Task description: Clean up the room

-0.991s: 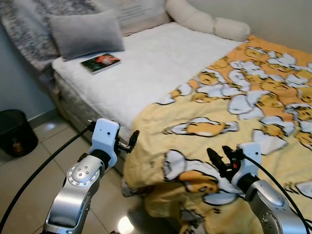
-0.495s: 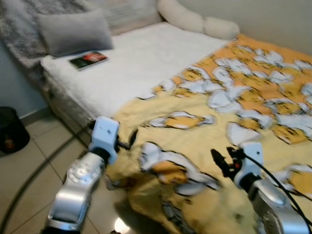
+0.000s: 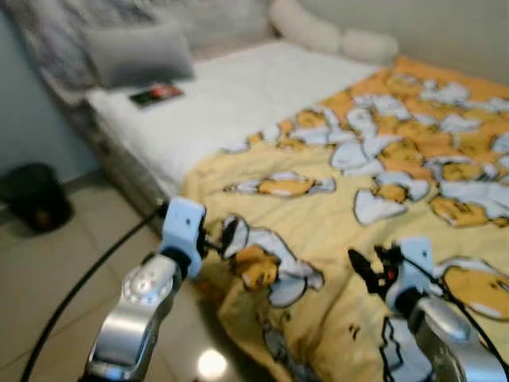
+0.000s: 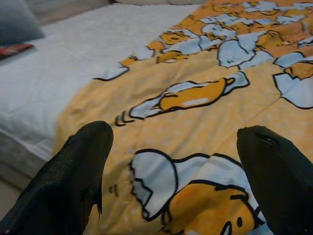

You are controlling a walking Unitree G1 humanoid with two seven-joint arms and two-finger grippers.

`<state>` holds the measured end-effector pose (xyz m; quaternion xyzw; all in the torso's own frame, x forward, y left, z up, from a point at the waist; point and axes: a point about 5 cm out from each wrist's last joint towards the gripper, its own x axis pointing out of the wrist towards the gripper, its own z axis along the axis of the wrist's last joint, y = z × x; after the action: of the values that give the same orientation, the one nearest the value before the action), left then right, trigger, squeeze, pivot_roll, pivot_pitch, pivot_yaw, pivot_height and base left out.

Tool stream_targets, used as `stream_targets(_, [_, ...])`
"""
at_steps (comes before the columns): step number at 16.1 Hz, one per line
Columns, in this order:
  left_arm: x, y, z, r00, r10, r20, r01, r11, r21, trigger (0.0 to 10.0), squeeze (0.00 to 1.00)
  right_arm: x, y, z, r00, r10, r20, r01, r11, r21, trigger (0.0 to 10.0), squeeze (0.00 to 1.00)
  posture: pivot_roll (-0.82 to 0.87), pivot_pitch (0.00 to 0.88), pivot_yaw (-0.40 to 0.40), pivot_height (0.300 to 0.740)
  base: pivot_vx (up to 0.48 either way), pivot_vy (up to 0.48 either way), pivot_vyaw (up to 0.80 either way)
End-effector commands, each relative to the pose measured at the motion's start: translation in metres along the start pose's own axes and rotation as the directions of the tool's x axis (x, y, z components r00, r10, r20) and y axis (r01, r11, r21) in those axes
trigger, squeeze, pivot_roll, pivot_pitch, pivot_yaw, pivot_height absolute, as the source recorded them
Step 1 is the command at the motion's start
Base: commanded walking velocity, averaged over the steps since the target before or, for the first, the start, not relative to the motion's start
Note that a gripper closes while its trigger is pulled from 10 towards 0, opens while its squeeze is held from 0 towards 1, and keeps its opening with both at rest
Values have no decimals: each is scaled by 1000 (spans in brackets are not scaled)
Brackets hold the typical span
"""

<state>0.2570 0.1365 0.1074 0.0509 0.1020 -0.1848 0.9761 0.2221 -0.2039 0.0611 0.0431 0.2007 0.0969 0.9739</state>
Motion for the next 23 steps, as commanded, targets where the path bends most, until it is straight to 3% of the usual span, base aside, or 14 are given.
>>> stream_targets(1, [-1, 5, 2, 1000, 7, 2, -7, 1000, 2, 10000, 0, 0, 1, 3, 1000, -4, 10, 4, 1000, 4, 10000, 0, -24, 0, -5, 740, 0, 0, 0])
stream_targets(6, [-2, 2, 1, 1000, -17, 2, 17, 1000, 3, 10000, 0, -1, -1, -2, 999, -23, -24, 23, 999, -30, 10000, 0, -24, 0, -7, 740, 0, 0, 0])
stream_targets(8, [-3, 2, 1, 1000, -21, 3, 21, 1000, 9, 10000, 0, -2, -1, -5, 999, -45, -29, 46, 999, 7, 10000, 0, -26, 0, -4, 740, 0, 0, -563])
stream_targets(15, [-5, 1, 1, 999, -43, 12, 42, 999, 16, 10000, 0, -13, 5, -15, 998, -57, -11, 58, 995, 76, 10000, 0, -27, 0, 0, 740, 0, 0, -765])
stream_targets(20, [-6, 5, 1, 999, -40, 15, 40, 999, 26, 10000, 0, -11, 8, -1, 993, -89, 79, 80, 991, 110, 10000, 0, -23, 0, 2, 740, 0, 0, -766])
stream_targets(23, [-7, 6, 2, 999, -29, 30, 29, 999, 18, 10000, 0, -11, 8, -2, 988, -131, 83, 121, 986, 112, 10000, 0, -22, 0, 3, 740, 0, 0, -763])
